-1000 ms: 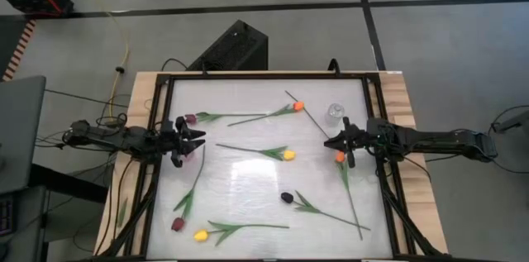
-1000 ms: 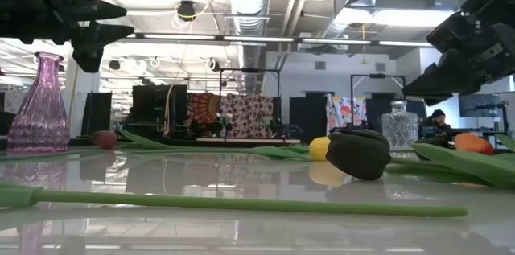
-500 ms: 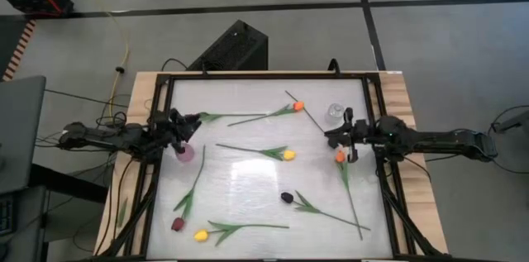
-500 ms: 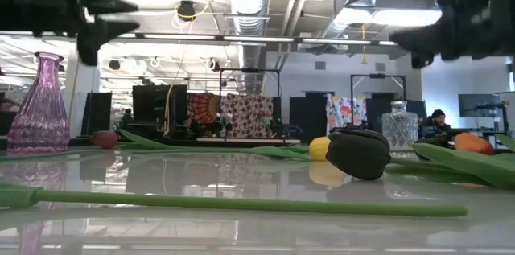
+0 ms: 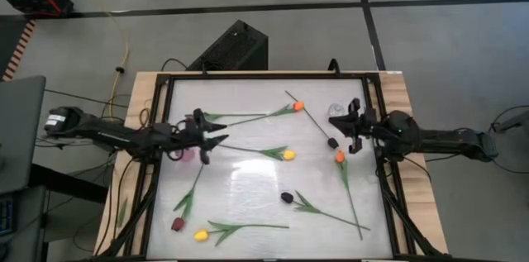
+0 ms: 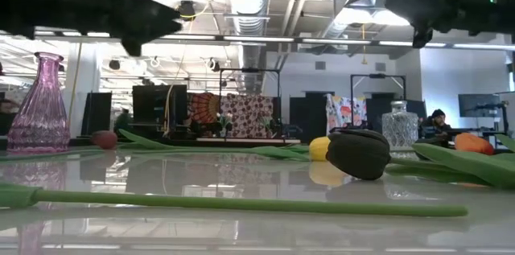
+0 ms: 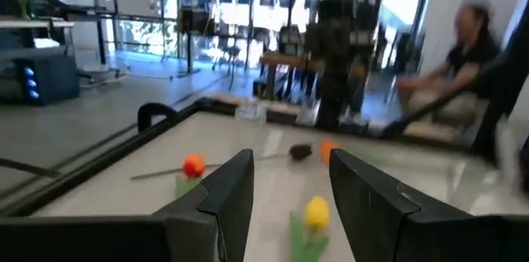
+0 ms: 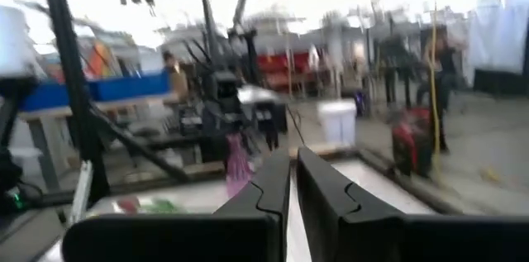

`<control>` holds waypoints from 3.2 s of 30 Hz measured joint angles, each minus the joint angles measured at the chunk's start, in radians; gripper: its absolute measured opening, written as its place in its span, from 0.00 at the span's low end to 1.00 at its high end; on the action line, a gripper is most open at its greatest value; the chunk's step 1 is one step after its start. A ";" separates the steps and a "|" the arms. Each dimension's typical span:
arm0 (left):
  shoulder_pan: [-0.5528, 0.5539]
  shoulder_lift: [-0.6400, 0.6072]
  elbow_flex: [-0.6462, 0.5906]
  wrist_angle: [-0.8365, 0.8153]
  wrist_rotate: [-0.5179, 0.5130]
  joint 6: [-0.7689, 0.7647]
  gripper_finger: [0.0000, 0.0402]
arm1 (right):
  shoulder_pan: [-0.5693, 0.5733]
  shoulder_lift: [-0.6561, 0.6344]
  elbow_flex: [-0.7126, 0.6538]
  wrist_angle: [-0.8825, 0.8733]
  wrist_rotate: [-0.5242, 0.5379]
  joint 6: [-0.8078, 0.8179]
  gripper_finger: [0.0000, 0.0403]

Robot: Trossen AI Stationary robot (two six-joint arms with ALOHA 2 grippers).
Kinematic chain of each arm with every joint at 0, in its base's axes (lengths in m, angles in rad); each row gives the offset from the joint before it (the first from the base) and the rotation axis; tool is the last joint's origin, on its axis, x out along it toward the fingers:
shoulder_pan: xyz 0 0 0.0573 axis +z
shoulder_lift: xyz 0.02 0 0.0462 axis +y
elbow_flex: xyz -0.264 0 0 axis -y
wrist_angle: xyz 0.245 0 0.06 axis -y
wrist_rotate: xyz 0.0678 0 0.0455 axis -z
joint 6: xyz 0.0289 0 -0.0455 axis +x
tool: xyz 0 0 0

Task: Sort flowers into vase by color
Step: Put the top black tulip into the purple vase

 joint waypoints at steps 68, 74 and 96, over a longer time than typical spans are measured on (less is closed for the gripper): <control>0.006 0.337 0.253 -0.077 0.034 0.305 0.37 | -0.325 1.488 1.020 -1.246 0.090 0.085 0.11; 0.006 0.337 0.253 -0.077 0.034 0.288 0.37 | -0.326 1.459 1.115 -1.268 0.171 0.086 0.06; 0.005 0.306 0.252 -0.163 -0.207 0.205 0.37 | 0.023 1.181 1.194 -0.731 0.527 -0.608 0.04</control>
